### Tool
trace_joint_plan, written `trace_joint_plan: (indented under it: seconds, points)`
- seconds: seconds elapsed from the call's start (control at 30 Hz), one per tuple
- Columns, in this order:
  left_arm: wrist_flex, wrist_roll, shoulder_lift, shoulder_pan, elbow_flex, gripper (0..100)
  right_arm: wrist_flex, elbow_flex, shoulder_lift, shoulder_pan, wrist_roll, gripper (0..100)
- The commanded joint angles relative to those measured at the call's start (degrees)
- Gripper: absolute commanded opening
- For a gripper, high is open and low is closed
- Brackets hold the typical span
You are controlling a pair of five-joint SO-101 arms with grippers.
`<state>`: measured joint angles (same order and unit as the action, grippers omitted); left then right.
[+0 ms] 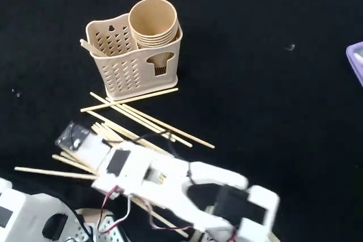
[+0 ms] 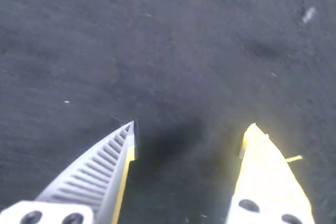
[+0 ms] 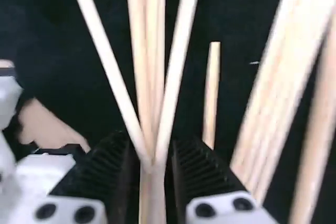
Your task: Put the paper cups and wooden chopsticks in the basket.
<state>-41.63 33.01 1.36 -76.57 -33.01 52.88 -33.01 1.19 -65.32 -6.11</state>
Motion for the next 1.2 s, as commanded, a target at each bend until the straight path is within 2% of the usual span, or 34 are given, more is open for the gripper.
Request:
trace_joint_plan:
  seconds: [0.0,0.3,0.43,0.5,0.67,0.83,0.93,1.07,1.17]
  points:
    - [-0.18,0.09,0.7,3.74,1.19,32,2.46,-2.68,10.68,6.33,4.04,1.1]
    - [-2.46,-0.62,0.88,9.8,0.04,32,3.96,-19.12,24.48,24.53,20.66,1.1]
    - [-6.24,-2.46,0.97,14.2,0.31,32,3.6,-21.32,25.1,28.48,25.41,1.6]
    - [-6.33,-2.46,0.88,15.78,0.13,32,2.99,-21.14,25.1,28.57,25.41,4.1]
    - [-6.51,-2.46,0.88,16.13,-0.13,32,7.47,-15.87,25.63,25.76,25.32,25.7]
    - [-6.42,-2.55,0.88,16.04,-0.31,32,11.34,-11.21,25.63,17.23,23.12,24.7]
    - [-6.59,-2.55,0.88,16.04,-0.4,32,3.78,-13.41,24.84,14.42,21.8,24.0]
    - [-6.68,-3.16,0.88,16.31,-1.54,32,-11.69,-19.65,21.14,14.68,22.15,24.0]
    - [-6.68,-4.31,0.97,16.66,-1.8,32,-18.9,-20.44,15.52,15.65,22.24,24.0]
